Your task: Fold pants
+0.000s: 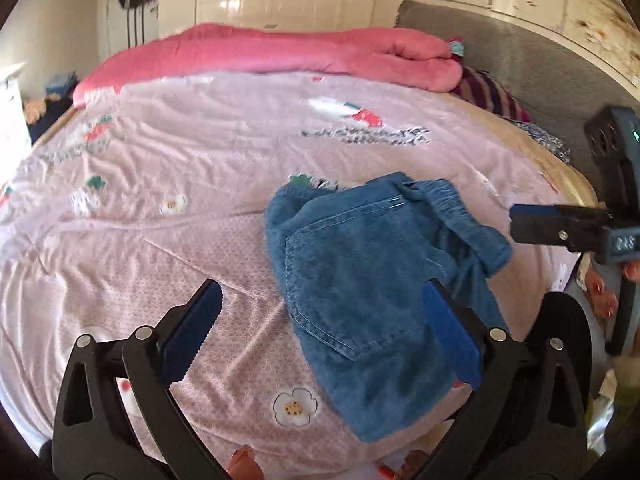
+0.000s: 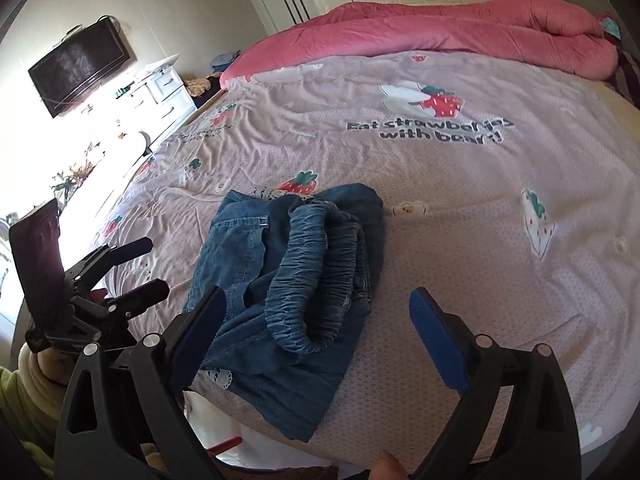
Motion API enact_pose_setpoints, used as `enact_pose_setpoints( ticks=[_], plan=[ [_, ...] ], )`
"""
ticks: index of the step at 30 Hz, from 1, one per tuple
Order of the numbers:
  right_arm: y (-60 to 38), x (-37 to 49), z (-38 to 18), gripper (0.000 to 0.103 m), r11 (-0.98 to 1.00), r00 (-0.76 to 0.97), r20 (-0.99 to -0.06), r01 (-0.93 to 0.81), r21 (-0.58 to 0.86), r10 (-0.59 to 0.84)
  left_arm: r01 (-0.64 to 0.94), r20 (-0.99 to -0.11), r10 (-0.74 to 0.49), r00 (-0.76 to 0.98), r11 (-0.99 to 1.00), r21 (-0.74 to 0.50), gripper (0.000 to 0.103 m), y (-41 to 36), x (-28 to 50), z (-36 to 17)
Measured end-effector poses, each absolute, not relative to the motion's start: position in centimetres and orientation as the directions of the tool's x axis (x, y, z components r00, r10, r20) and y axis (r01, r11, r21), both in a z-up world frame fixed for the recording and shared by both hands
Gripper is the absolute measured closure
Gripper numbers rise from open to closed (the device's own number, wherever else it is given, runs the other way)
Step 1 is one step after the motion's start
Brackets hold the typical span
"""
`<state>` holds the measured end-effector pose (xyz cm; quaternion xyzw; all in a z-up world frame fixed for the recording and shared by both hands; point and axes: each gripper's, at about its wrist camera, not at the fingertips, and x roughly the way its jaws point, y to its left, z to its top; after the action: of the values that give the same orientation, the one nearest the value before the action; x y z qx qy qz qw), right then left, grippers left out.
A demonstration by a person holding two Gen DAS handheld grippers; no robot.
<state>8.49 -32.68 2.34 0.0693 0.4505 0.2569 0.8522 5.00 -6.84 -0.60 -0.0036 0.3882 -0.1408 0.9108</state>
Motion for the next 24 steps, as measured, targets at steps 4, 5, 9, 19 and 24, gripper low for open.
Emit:
enact_pose_setpoints(
  ticks=[4,5,9,19,24],
  plan=[
    [-32.8,9.3,1.3,0.009,0.85,0.435,-0.735,-0.347,0.396,0.52,0.234,-0.734,-0.251,0.631,0.964,-0.128,0.01,-6.9,6.1,-1.9],
    [-32.7,9.5,1.1,0.009,0.852,0.432,-0.738,-0.344,0.396,0.518,0.235,-0.74,-0.252,0.624,0.963,-0.13,0.01,-6.9,6.3,-2.3],
    [-32.0,10.0,0.1,0.008,0.854,0.413,-0.753,-0.34,0.394,0.513,0.24,-0.76,-0.266,0.593,0.959,-0.148,0.01,-7.2,7.2,-3.4],
    [-30.9,11.8,-2.9,0.008,0.85,0.365,-0.772,-0.303,0.431,0.521,0.253,-0.79,-0.305,0.532,0.948,-0.195,0.01,-7.6,8.7,-6.0],
    [-30.5,12.2,-3.9,0.022,0.837,0.371,-0.752,-0.293,0.462,0.545,0.259,-0.785,-0.346,0.513,0.935,-0.242,0.01,-7.6,9.2,-6.5]
  ],
)
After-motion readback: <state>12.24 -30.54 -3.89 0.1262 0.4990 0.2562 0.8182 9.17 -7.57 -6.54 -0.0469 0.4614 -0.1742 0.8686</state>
